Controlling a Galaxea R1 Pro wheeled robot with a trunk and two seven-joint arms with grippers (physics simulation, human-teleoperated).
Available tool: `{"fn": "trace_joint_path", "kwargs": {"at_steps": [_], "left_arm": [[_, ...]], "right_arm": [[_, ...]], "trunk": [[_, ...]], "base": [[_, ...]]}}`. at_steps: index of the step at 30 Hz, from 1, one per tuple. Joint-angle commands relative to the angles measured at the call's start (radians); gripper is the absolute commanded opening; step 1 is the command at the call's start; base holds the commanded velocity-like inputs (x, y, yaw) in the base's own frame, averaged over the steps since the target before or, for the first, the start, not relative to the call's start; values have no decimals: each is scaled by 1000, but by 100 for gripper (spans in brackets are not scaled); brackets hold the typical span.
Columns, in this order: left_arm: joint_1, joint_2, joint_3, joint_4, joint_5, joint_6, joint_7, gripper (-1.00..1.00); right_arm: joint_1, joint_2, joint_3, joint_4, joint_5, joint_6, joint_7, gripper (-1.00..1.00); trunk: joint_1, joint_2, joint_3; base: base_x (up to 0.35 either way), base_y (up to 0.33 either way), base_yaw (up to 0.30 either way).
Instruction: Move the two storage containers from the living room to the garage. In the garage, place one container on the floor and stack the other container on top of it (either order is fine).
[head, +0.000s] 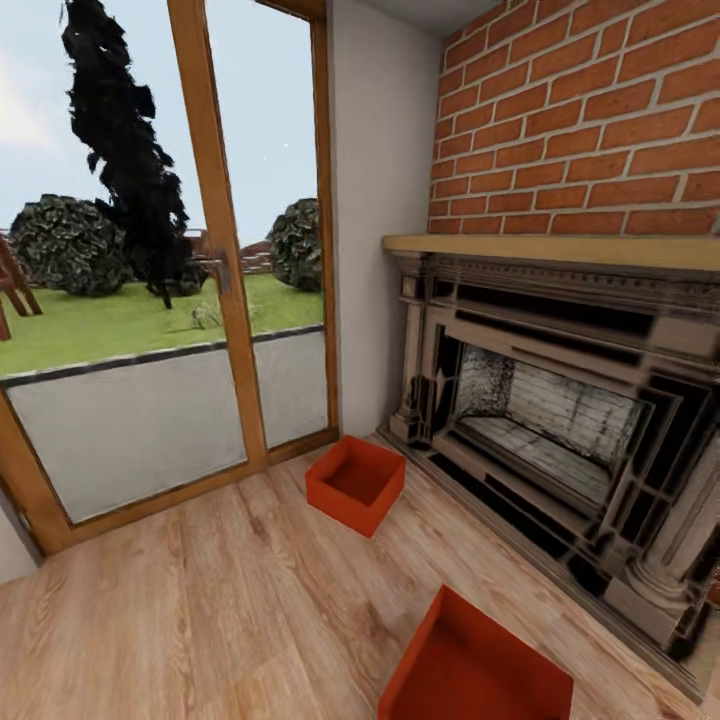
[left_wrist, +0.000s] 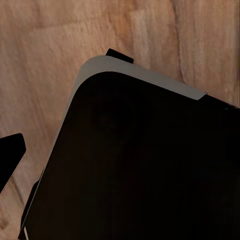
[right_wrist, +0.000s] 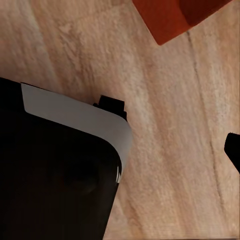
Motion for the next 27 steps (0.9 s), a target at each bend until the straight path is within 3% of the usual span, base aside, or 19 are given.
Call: {"fn": "trace_joint_path", "kwargs": {"at_steps": [1,27], "left_arm": [[0,0,1,-1,4,-2,1,100],[0,0,1,-1,4,-2,0,100]], "right_arm": [[-1,0,7,3,-11,-6,6,100],[-1,-1,7,3,-11,-9,6,100]], "trunk": [[0,0,-1],[0,0,-1]], "base": [[40,21,-290],[2,1,-290]]}}
